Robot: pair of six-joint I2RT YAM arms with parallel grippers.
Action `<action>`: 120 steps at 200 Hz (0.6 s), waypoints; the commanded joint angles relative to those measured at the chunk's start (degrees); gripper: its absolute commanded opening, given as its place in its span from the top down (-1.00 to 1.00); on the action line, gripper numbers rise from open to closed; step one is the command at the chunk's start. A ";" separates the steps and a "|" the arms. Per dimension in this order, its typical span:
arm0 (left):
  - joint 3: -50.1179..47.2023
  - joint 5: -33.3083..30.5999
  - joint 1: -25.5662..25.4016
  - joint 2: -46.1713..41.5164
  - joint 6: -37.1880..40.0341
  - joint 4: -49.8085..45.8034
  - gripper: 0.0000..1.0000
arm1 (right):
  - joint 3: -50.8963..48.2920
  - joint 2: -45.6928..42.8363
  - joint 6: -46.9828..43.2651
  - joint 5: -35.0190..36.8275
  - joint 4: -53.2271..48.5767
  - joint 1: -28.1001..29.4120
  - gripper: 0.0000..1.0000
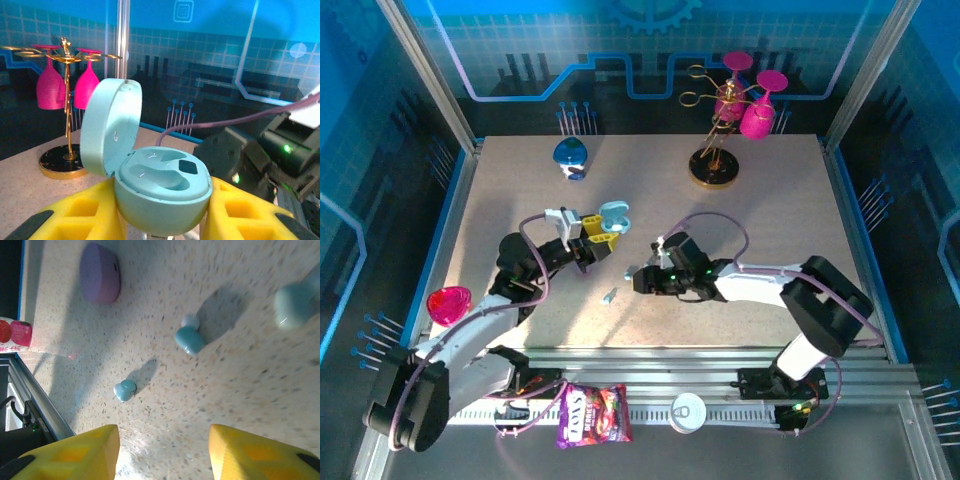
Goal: Insert wireless bluetooth earbuds into charging case
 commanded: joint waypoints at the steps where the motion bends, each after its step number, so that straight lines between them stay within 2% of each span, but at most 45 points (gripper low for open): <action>1: 2.24 -1.81 0.93 -2.32 2.08 -1.99 0.50 | 3.97 2.54 9.71 4.61 0.06 4.69 0.10; 29: 3.41 -1.61 1.08 -3.86 3.43 -5.13 0.50 | 10.11 4.25 13.83 13.32 -8.48 10.17 0.15; 47: 3.56 -1.69 1.03 -4.18 3.58 -5.22 0.49 | 13.15 5.84 16.29 15.65 -12.41 11.88 0.15; 120: 3.17 -2.32 1.03 -5.68 3.86 -5.10 0.49 | 18.75 13.09 19.48 11.60 -11.62 12.72 0.18</action>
